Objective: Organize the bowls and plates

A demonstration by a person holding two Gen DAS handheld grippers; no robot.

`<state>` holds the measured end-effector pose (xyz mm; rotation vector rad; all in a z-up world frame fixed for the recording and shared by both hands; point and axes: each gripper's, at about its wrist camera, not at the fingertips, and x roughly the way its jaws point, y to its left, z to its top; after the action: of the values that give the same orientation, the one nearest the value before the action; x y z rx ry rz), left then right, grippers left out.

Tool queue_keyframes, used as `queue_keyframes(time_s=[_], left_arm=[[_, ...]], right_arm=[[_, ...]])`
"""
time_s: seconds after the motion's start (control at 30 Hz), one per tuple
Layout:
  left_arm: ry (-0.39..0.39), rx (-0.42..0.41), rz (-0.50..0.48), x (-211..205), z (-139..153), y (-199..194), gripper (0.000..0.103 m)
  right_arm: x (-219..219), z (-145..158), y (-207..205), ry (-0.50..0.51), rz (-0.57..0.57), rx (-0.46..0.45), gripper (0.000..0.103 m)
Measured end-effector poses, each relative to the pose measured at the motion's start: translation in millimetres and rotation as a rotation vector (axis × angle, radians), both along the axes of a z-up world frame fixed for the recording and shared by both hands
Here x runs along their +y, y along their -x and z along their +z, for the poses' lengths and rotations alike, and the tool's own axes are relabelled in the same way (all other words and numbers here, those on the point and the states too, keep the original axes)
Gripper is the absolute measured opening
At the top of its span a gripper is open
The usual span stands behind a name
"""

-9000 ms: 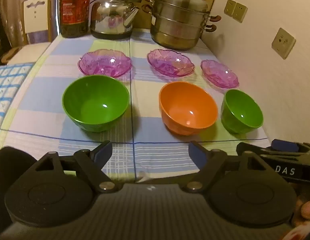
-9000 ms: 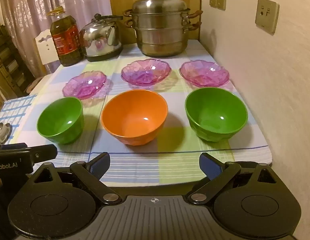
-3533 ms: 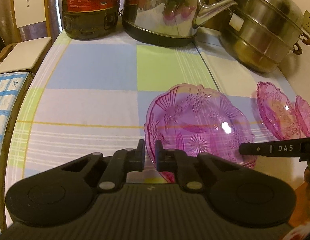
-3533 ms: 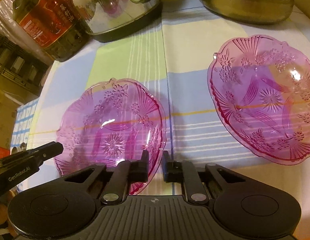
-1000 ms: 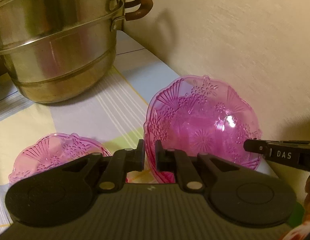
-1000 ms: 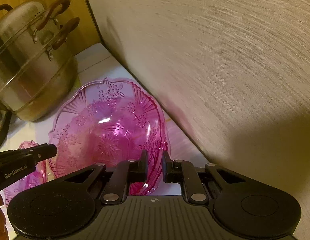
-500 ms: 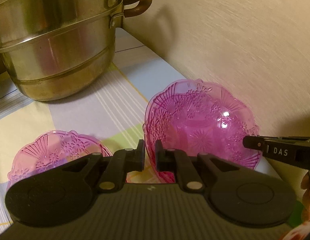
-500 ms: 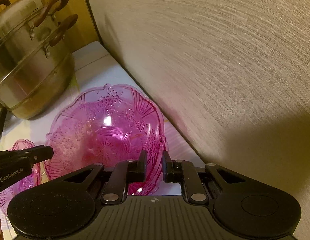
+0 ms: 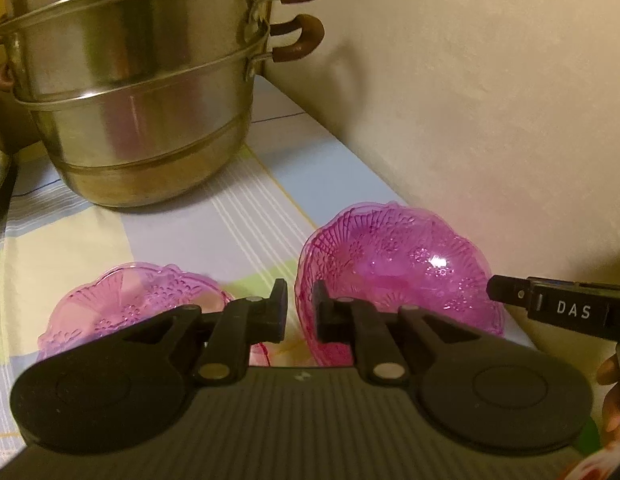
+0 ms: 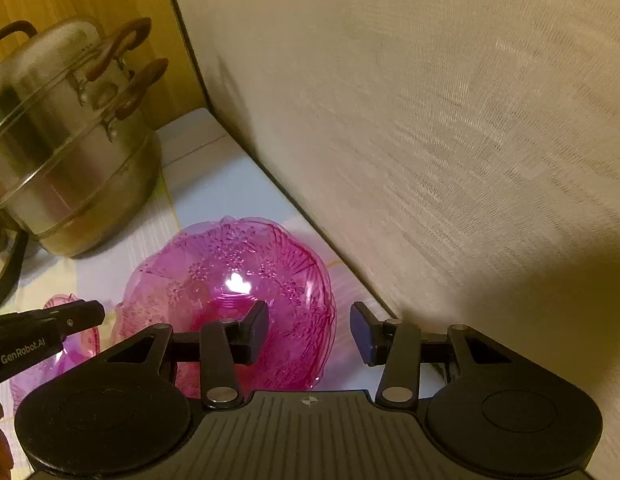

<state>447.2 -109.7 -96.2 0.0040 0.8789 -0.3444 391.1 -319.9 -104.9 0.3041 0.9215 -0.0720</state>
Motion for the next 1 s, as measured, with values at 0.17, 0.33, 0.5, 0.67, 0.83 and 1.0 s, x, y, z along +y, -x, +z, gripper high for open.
queue_keyframes(time_s=[0.17, 0.33, 0.5, 0.67, 0.83, 1.0], left_arm=[[0.018, -0.009, 0.022, 14, 18, 15, 0.018], [0.019, -0.017, 0.042, 28, 35, 31, 0.02], [0.012, -0.025, 0.071, 47, 51, 50, 0.032], [0.005, -0.037, 0.105, 72, 64, 67, 0.04], [-0.007, -0.04, 0.163, 108, 69, 78, 0.044], [-0.019, -0.03, 0.218, 143, 65, 82, 0.05]], right_arm=[[6, 16, 13, -0.005, 0.014, -0.012, 0.046], [16, 36, 32, -0.025, 0.049, -0.015, 0.046], [33, 51, 52, -0.029, 0.082, -0.028, 0.046], [51, 59, 64, -0.047, 0.116, -0.032, 0.046], [69, 67, 71, -0.064, 0.145, -0.032, 0.046], [88, 66, 72, -0.086, 0.182, -0.02, 0.046]])
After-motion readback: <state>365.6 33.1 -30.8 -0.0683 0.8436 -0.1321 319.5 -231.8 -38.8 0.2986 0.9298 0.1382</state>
